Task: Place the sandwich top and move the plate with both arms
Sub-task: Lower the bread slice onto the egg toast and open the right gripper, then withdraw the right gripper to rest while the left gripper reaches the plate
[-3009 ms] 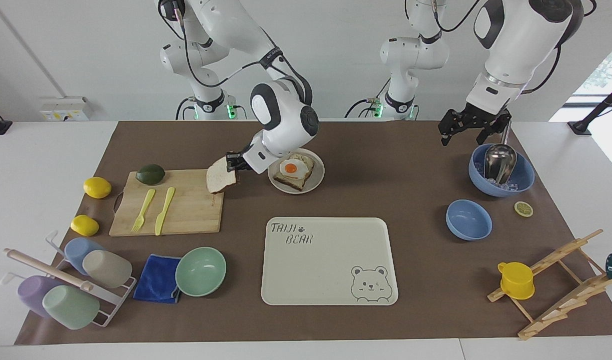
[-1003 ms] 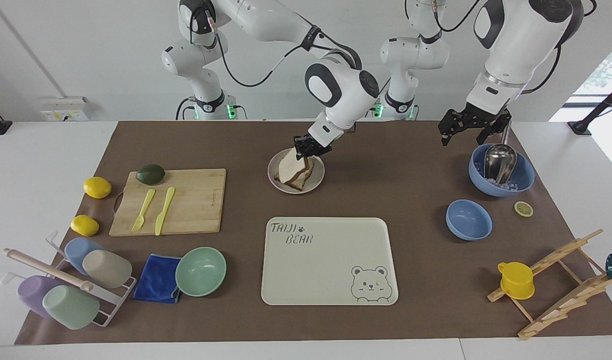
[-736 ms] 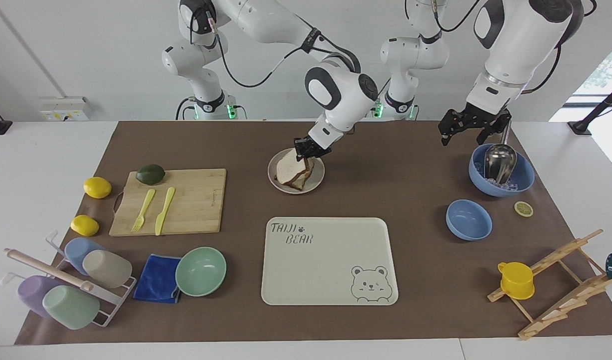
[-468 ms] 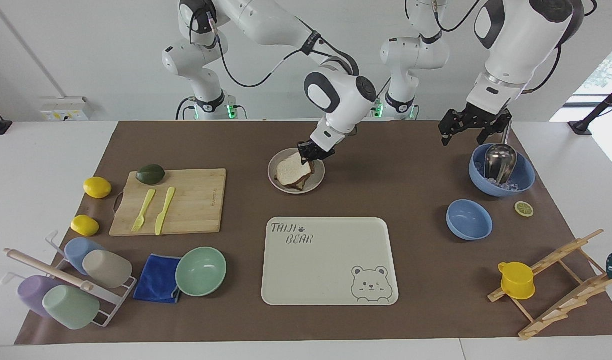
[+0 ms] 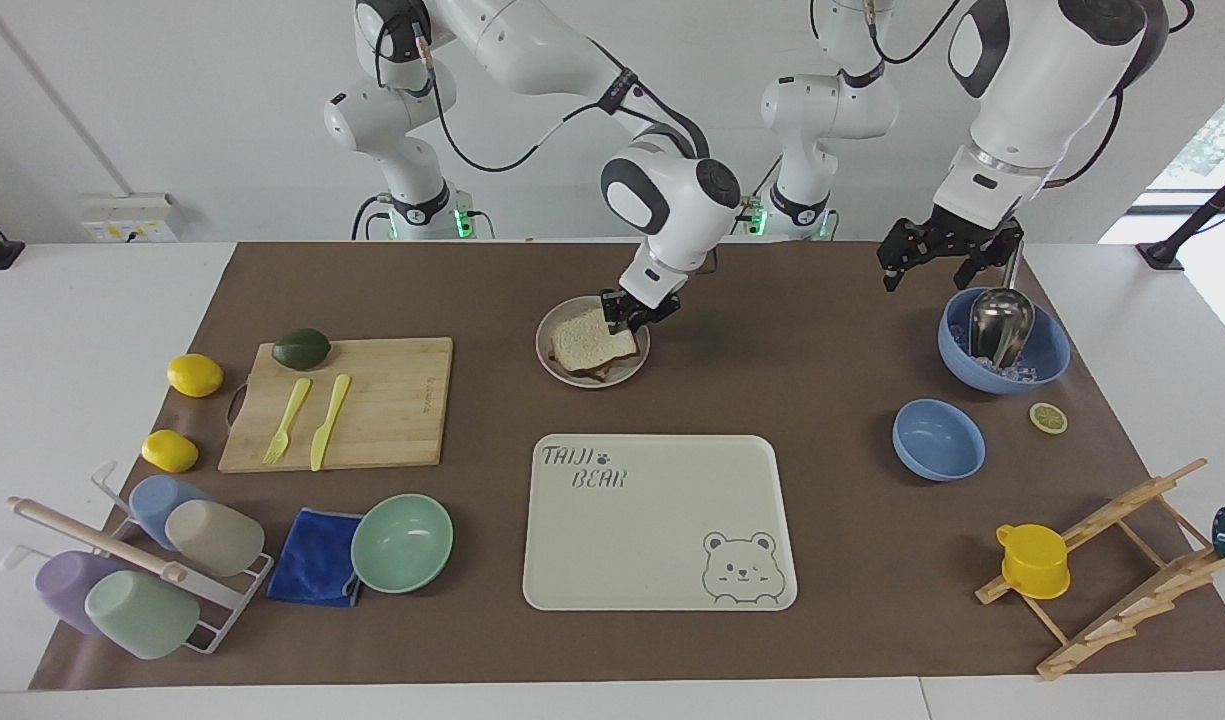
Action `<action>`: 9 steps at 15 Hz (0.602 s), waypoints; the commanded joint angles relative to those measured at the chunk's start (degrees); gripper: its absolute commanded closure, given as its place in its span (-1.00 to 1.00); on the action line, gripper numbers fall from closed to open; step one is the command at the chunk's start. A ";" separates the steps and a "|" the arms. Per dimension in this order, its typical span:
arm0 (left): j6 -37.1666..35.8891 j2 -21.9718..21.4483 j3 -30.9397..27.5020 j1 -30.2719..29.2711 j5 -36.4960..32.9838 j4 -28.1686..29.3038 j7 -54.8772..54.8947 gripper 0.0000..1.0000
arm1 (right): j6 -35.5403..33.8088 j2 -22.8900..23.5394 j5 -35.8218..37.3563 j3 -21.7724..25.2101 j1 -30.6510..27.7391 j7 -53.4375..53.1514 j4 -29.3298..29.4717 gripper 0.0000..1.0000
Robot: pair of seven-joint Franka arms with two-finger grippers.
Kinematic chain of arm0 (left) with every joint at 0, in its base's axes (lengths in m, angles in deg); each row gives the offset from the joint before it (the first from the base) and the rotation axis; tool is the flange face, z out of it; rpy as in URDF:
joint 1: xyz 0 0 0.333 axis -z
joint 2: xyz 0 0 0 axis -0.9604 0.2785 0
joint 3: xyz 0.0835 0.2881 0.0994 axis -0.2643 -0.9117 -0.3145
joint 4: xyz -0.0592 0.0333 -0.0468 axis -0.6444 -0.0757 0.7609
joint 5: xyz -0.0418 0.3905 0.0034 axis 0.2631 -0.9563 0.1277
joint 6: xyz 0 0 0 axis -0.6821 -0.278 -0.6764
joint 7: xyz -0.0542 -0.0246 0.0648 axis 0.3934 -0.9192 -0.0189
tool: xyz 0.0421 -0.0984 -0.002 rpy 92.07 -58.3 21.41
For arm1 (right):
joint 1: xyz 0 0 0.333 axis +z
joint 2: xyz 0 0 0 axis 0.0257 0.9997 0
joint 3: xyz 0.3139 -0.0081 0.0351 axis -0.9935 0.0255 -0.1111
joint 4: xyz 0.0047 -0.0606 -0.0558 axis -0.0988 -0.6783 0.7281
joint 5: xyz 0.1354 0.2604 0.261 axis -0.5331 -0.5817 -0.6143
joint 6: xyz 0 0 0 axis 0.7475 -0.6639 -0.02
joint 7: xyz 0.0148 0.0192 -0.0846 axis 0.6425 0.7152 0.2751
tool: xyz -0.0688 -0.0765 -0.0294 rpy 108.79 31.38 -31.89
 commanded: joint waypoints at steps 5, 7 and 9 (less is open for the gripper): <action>-0.53 -0.52 0.42 -0.67 -0.57 0.04 0.07 -1.00 | 1.97 -1.93 -4.03 -0.34 -3.11 -1.16 -0.48 -0.47; -0.53 -0.52 0.42 -0.67 -0.57 0.04 0.07 -1.00 | 1.89 -4.81 -6.29 -0.43 -8.99 0.23 -0.21 -0.85; -0.53 -0.52 0.42 -0.67 -0.57 0.04 0.07 -1.00 | 1.63 -8.68 -8.95 -0.34 -14.09 4.44 -0.12 -1.00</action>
